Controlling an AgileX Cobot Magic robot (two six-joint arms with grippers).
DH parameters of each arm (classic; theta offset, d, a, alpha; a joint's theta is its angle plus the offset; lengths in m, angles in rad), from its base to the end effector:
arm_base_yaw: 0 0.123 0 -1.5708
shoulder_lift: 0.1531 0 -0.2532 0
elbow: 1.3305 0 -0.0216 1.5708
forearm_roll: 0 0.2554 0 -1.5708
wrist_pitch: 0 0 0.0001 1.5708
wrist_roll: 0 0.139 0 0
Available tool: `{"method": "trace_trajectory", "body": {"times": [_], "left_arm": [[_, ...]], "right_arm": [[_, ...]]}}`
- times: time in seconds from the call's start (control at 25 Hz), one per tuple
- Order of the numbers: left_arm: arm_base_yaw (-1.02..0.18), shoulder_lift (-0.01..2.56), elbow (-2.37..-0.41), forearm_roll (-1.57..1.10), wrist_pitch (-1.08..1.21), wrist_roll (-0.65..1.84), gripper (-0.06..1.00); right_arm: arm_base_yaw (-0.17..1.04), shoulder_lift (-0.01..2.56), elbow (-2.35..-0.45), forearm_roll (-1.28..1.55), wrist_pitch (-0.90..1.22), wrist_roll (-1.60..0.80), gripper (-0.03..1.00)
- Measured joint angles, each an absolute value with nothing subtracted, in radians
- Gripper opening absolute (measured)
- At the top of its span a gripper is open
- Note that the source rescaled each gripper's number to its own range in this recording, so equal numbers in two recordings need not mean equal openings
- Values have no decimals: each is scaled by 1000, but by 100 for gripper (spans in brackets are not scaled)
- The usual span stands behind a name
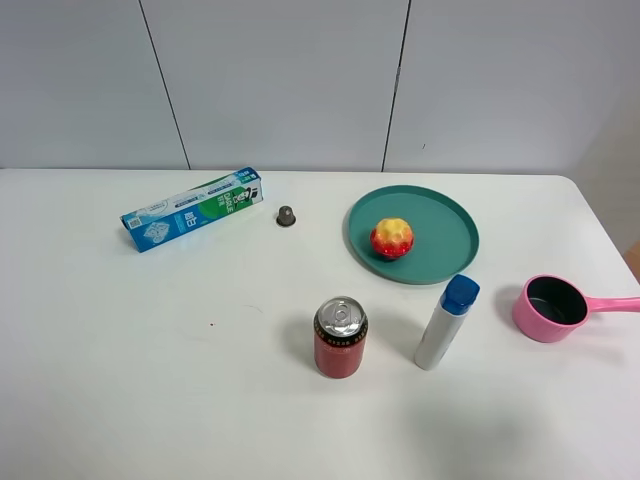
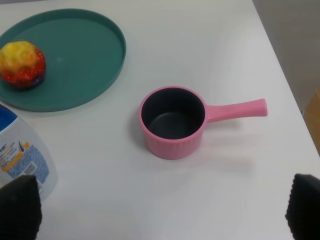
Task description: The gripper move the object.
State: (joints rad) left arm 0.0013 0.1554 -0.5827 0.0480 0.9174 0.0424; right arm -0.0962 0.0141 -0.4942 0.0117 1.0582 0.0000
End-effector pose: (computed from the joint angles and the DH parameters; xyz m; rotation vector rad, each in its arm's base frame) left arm 0.0982 0.0054 0.2899 0.0445 1.9733 0.0851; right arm 0.0764 -0.0060 0.2550 0.0988 2.0596 -0.0454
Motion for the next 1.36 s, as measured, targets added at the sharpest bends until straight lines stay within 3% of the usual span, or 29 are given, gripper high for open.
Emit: {"method": "trace_trajectory", "body": {"times": [0.36,1.36], "left_arm": [[1,-2,-512,6,1041,38,98],[1,-6,-508,0,1051,31,97]], "right_arm": [[-96,14,-494,12,1058,0,100],[-96,14,-494,12,1058,0,100]]}}
